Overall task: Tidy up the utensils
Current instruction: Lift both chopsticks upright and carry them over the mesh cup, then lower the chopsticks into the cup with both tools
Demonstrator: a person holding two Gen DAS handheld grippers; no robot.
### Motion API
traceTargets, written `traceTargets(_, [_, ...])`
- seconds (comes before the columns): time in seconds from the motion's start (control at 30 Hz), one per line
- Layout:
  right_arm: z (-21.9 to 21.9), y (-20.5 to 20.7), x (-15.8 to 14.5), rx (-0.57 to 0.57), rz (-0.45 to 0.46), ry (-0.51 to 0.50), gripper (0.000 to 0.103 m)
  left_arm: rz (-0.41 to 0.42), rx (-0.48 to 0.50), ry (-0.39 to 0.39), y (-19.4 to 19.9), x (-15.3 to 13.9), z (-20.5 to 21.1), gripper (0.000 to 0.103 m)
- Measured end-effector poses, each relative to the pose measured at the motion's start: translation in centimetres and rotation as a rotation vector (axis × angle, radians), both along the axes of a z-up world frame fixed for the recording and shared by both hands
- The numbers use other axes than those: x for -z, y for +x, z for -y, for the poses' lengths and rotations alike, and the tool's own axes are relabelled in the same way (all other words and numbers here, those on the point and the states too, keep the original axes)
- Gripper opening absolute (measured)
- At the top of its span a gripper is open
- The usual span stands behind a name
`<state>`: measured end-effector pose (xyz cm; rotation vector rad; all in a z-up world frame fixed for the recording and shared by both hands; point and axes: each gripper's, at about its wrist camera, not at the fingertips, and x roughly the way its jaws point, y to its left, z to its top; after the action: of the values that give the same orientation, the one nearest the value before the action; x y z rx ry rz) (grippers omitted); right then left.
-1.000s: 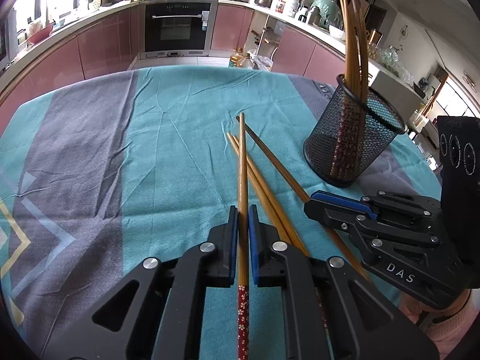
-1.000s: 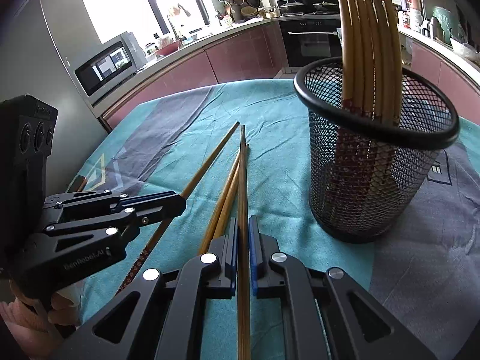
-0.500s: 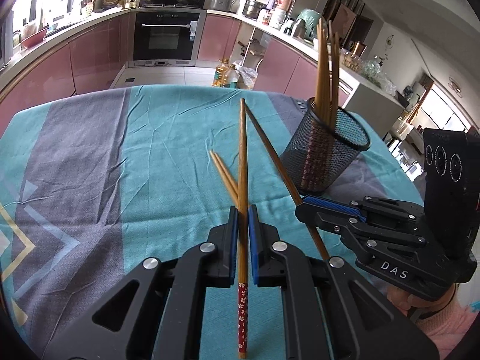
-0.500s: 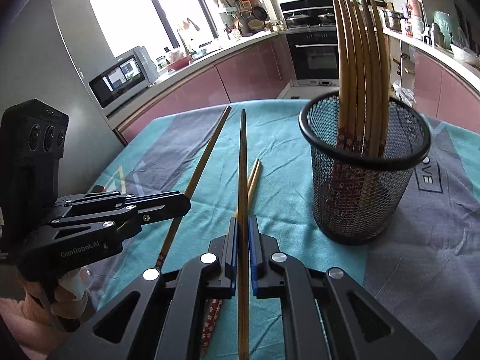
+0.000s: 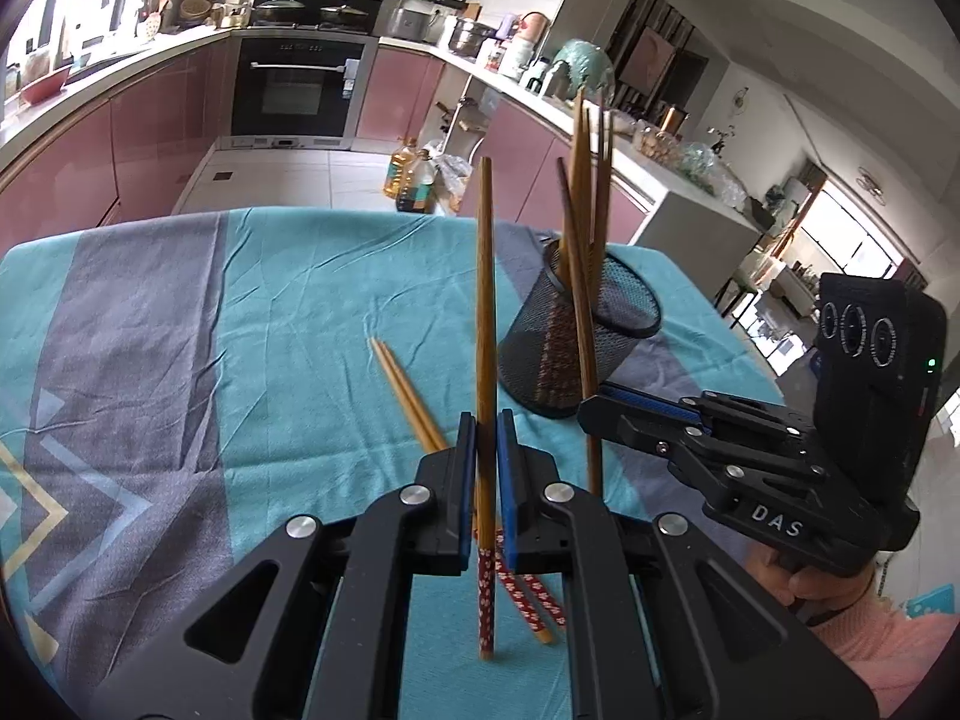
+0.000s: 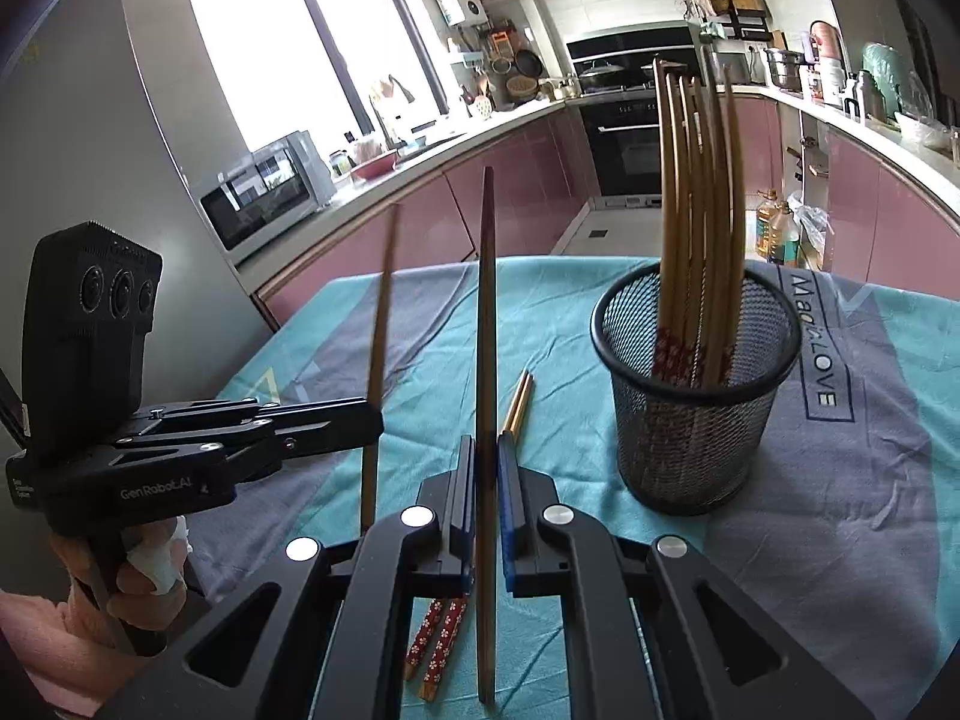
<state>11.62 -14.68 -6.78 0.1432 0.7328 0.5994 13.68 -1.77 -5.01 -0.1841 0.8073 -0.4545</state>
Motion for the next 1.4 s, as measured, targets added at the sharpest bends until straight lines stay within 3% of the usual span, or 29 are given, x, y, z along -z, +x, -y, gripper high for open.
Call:
traceTargets(0.4, [1.9,-0.4,-2.1,0.024,0.057,0.042,0.006,0.070,0.038,-0.029,-1.2,-3.5,0.5,0.008])
traceTargets(1.4, [7.2,0.5,-9.7,0.128,0.274,0.046,0.006,0.244,0.059,-0.052,1.6,-11.4,3.8,0.008])
